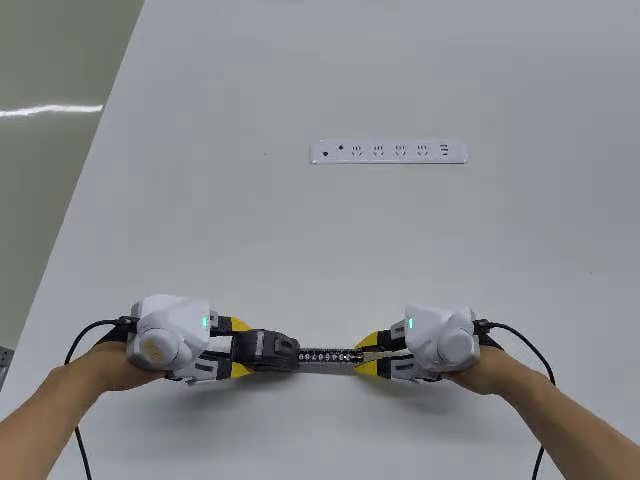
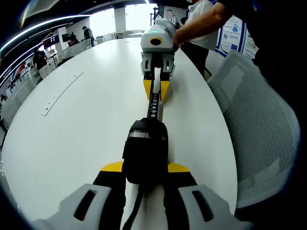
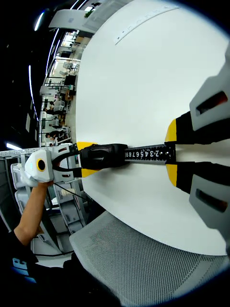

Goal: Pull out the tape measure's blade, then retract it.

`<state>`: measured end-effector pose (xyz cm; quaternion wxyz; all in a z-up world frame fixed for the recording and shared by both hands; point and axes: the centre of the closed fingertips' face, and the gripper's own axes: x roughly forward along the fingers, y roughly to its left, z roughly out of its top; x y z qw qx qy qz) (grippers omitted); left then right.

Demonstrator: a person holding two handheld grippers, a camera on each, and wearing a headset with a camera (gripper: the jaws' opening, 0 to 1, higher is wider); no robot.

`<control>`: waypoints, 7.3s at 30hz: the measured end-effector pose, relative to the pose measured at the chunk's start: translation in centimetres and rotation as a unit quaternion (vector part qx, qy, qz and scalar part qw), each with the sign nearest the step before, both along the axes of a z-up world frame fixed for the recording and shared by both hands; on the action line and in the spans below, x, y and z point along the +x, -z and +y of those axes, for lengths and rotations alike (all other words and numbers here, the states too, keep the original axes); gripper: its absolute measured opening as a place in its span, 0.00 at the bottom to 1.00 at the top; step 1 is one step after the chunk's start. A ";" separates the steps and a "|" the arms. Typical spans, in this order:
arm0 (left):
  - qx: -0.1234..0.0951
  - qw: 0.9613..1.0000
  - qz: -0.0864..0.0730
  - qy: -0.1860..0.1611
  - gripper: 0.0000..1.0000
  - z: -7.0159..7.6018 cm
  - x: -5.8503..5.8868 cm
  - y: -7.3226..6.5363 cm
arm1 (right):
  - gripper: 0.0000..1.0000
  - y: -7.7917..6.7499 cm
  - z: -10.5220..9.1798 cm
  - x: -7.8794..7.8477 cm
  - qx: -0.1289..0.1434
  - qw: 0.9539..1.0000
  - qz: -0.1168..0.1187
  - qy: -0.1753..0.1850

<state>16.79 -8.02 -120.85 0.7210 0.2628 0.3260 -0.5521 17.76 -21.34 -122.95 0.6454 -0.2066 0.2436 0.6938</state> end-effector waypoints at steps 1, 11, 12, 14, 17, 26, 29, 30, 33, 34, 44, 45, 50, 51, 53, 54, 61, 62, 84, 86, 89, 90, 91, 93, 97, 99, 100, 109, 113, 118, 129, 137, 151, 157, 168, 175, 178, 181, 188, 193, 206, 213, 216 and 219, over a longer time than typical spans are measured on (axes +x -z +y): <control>0.000 1.000 0.000 0.000 0.26 0.0 0.0 0.0 | 0.10 0.0 0.0 0.0 0.000 1.000 0.000 0.000; 0.000 1.000 0.000 -0.001 0.26 0.0 0.1 0.0 | 0.10 0.1 -0.6 0.1 -0.003 1.000 0.001 0.002; 0.000 1.000 0.000 -0.001 0.26 0.0 0.1 0.0 | 0.10 0.1 -0.7 0.1 -0.002 1.000 0.001 0.002; 0.000 1.000 0.000 -0.001 0.26 0.0 0.0 0.0 | 0.10 0.1 -0.8 0.2 -0.003 1.000 0.003 0.003; 0.001 1.000 0.000 -0.001 0.26 0.0 0.1 0.1 | 0.10 0.2 -1.0 0.2 -0.004 1.000 0.002 0.003; 0.000 1.000 0.002 -0.001 0.26 -0.1 0.1 0.0 | 0.10 0.2 -1.6 0.2 -0.004 1.000 0.004 0.003; 0.001 1.000 0.002 -0.001 0.26 -0.1 0.1 0.1 | 0.10 0.1 -1.8 0.2 -0.002 1.000 0.009 0.006; 0.001 1.000 0.002 -0.001 0.26 -0.1 0.1 0.1 | 0.10 0.1 -1.9 0.2 -0.002 1.000 0.008 0.005; 0.001 1.000 0.002 -0.002 0.26 -0.1 0.1 0.0 | 0.10 0.1 -2.1 0.3 -0.002 1.000 0.007 0.005; 0.001 1.000 0.002 -0.001 0.26 -0.1 0.1 0.0 | 0.10 0.0 -2.1 0.3 -0.002 1.000 0.007 0.005; 0.004 1.000 0.003 -0.001 0.26 0.0 0.1 0.1 | 0.10 0.0 -2.8 0.5 -0.004 1.000 0.007 0.007; 0.003 1.000 0.003 -0.001 0.26 0.0 0.1 0.1 | 0.10 0.0 -2.9 0.5 -0.004 1.000 0.007 0.008; 0.003 1.000 0.003 -0.002 0.26 -0.1 0.1 0.1 | 0.10 0.0 -3.2 0.6 -0.005 1.000 0.009 0.008; 0.003 1.000 0.003 -0.002 0.26 -0.1 0.1 0.1 | 0.10 0.0 -3.2 0.6 -0.005 1.000 0.009 0.008; 0.003 1.000 0.003 -0.003 0.26 -0.1 0.1 0.1 | 0.10 0.1 -3.3 0.6 -0.005 1.000 0.008 0.008; 0.003 1.000 0.004 -0.003 0.26 -0.1 0.1 0.1 | 0.10 0.1 -3.4 0.6 -0.005 1.000 0.009 0.009; 0.003 1.000 0.005 -0.005 0.26 -0.1 0.1 0.0 | 0.10 0.0 -3.6 0.7 -0.004 1.000 0.008 0.012; 0.003 1.000 0.005 -0.005 0.26 -0.1 0.1 0.0 | 0.10 0.0 -3.7 0.7 -0.003 1.000 0.007 0.012; 0.004 1.000 0.007 -0.005 0.26 -0.3 0.1 0.0 | 0.10 0.1 -5.0 0.9 -0.004 1.000 0.011 0.019; 0.004 1.000 0.008 -0.005 0.26 -0.4 0.1 -0.1 | 0.10 0.2 -5.2 1.0 -0.005 1.000 0.011 0.020; 0.003 1.000 0.008 -0.005 0.26 -0.3 0.1 -0.1 | 0.10 0.2 -5.4 1.1 -0.005 1.000 0.011 0.021; 0.003 1.000 0.008 -0.005 0.26 -0.3 0.1 0.0 | 0.10 0.2 -5.4 1.1 -0.005 1.000 0.011 0.021; 0.003 1.000 0.009 -0.005 0.26 -0.3 0.1 0.0 | 0.10 0.2 -5.5 1.1 -0.005 1.000 0.011 0.022; 0.003 1.000 0.009 -0.005 0.26 -0.3 0.1 0.0 | 0.10 0.3 -5.7 1.1 -0.006 1.000 0.011 0.022; 0.003 1.000 0.009 -0.005 0.26 -0.3 0.1 0.0 | 0.10 0.3 -5.9 1.2 -0.007 1.000 0.013 0.023; 0.003 1.000 0.009 -0.005 0.26 -0.3 0.1 0.0 | 0.10 0.3 -6.1 1.2 -0.007 1.000 0.012 0.024; 0.003 1.000 0.009 -0.005 0.26 -0.3 0.1 0.0 | 0.10 0.2 -6.1 1.2 -0.006 1.000 0.013 0.024; 0.005 1.000 0.011 -0.005 0.26 -0.3 0.1 0.0 | 0.10 0.3 -6.5 1.2 -0.005 0.999 0.018 0.027; 0.005 1.000 0.011 -0.005 0.26 -0.4 0.1 0.0 | 0.10 0.3 -6.6 1.2 -0.005 0.999 0.019 0.026; 0.005 1.000 0.013 -0.005 0.26 -0.4 0.1 0.1 | 0.10 0.4 -6.9 1.2 -0.005 0.999 0.020 0.027; 0.005 1.000 0.017 -0.002 0.26 -0.5 0.2 0.1 | 0.10 0.5 -7.4 1.4 -0.005 0.999 0.022 0.029; 0.005 1.000 0.018 -0.002 0.26 -0.5 0.3 0.1 | 0.10 0.5 -7.7 1.5 -0.003 0.999 0.025 0.029; 0.005 1.000 0.018 -0.002 0.26 -0.6 0.3 0.1 | 0.10 0.5 -8.6 1.6 -0.006 0.999 0.026 0.032; 0.005 1.000 0.018 -0.002 0.26 -0.7 0.3 0.1 | 0.10 0.6 -9.0 1.7 -0.008 0.999 0.027 0.034; 0.004 1.000 0.019 -0.001 0.26 -0.8 0.3 0.1 | 0.10 0.7 -9.9 1.7 -0.014 0.999 0.030 0.038; 0.003 1.000 0.020 -0.001 0.26 -0.8 0.3 0.2 | 0.10 0.8 -10.5 1.8 -0.017 0.999 0.031 0.041; 0.003 1.000 0.020 -0.001 0.26 -0.8 0.3 0.2 | 0.10 0.8 -10.6 1.8 -0.018 0.998 0.031 0.042; 0.003 1.000 0.020 -0.001 0.26 -0.8 0.3 0.2 | 0.10 0.9 -10.9 1.8 -0.019 0.998 0.031 0.044; 0.003 1.000 0.020 -0.001 0.26 -0.8 0.3 0.2 | 0.10 0.9 -11.4 1.9 -0.021 0.998 0.031 0.044; 0.003 1.000 0.020 -0.001 0.26 -0.8 0.3 0.2 | 0.10 0.9 -11.7 1.9 -0.022 0.998 0.031 0.046; 0.004 1.000 0.020 -0.001 0.26 -0.9 0.3 0.2 | 0.10 0.9 -12.7 2.1 -0.027 0.998 0.032 0.051; 0.004 1.000 0.020 0.000 0.26 -0.9 0.3 0.1 | 0.10 0.9 -13.2 2.1 -0.029 0.998 0.033 0.053; 0.004 1.000 0.020 0.000 0.26 -0.9 0.3 0.1 | 0.10 1.0 -13.4 2.1 -0.030 0.998 0.033 0.054; 0.004 1.000 0.020 0.000 0.26 -0.9 0.3 0.2 | 0.10 1.0 -13.7 2.1 -0.031 0.997 0.033 0.055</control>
